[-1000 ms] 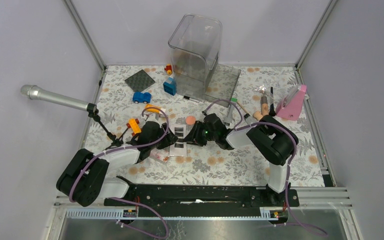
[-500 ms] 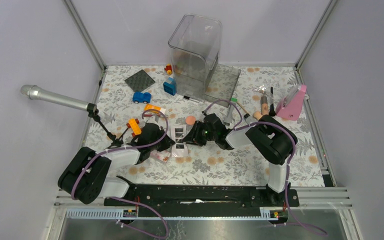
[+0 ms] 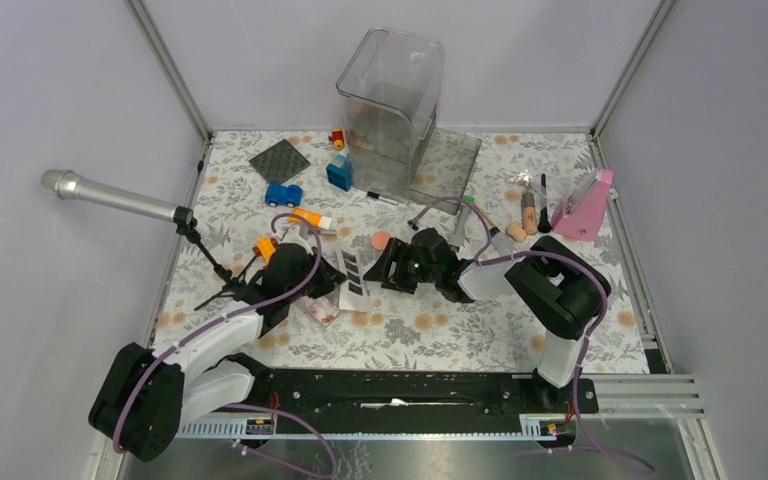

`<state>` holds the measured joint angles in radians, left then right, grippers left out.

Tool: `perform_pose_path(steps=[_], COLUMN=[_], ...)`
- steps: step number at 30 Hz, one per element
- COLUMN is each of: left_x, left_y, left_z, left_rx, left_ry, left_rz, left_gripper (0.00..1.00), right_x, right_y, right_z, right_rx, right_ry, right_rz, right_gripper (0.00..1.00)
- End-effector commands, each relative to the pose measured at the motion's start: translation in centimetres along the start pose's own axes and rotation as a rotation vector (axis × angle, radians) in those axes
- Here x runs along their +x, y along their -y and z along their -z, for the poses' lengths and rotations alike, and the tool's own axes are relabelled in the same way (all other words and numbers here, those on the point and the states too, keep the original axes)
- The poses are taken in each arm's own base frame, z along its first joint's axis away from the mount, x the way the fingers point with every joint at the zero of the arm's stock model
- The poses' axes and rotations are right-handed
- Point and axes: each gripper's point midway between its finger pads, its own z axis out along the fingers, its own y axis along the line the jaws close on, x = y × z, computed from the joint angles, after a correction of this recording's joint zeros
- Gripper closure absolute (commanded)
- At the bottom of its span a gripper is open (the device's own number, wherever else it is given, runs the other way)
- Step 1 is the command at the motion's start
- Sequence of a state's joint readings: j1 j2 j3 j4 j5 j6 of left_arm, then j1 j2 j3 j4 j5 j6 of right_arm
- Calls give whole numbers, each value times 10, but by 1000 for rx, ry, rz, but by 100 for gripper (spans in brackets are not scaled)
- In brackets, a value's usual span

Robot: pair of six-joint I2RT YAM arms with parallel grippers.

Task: Organize the makeup
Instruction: Pick up the makeup tool from the center of the board.

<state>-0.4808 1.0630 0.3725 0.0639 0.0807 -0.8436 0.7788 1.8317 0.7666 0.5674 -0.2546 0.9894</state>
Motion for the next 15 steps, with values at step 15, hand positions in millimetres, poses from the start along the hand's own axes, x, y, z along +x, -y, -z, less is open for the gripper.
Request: perform_pose_path(steps=[15], left_x=[-35], left_y=[87], left_z=[35], left_rx=[342], left_ry=[63], left_rz=[58], left_gripper=[100], right_x=[6], right_y=[-57], right_z=[25], right_rx=[-351], right_ry=[9], right_rz=[-30], right_gripper=[15])
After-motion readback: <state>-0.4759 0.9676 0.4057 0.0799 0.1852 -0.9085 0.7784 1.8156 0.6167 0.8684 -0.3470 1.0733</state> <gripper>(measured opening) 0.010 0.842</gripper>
